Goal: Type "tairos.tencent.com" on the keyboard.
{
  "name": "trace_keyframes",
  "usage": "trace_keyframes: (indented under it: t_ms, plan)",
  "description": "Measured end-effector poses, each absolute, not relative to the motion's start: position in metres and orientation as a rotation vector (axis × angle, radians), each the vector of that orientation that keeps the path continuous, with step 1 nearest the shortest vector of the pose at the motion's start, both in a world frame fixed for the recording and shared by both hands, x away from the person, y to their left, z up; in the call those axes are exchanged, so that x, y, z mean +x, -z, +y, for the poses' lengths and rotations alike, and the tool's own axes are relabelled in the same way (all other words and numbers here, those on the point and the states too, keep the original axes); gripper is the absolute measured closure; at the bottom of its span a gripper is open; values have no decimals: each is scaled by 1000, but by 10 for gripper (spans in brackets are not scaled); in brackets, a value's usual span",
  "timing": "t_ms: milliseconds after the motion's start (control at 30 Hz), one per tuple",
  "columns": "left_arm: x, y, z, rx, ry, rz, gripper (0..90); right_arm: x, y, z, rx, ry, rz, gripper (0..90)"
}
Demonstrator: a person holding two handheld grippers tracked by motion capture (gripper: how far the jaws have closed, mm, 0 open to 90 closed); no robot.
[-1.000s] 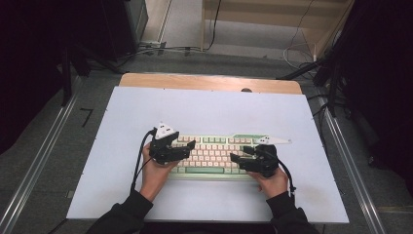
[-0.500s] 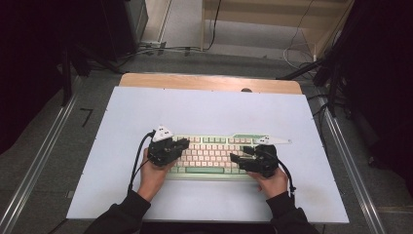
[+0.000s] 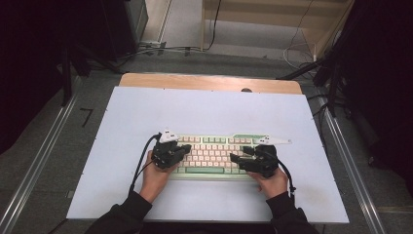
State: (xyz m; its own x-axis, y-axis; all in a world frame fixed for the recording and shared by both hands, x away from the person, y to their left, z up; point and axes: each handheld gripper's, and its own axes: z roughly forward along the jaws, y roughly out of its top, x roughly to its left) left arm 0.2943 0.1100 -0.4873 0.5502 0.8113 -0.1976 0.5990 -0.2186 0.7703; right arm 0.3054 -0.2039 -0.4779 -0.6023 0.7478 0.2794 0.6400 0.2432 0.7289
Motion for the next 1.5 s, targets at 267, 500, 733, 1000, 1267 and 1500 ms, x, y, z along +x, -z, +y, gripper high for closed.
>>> trace_keyframes:
  t_ms: [267,500,733,1000,1267,1500]
  plan:
    - [295,490,109,1949,-312,1156,900,305,479,-203,1339,-1289,2382,292]
    - [294,490,110,1920,-311,1152,853,305,479,-203,1336,-1289,2381,295]
    - [293,481,116,1809,-299,1188,498,306,481,-202,1333,-1277,2386,303]
    - [287,479,121,1782,-374,1224,421,304,479,-201,1305,-1279,2381,515]
    - [274,482,129,1747,-407,1206,412,296,478,-189,1149,-1249,2429,872]
    - [273,487,138,1745,-391,1224,390,290,476,-171,1086,-1288,2479,874]
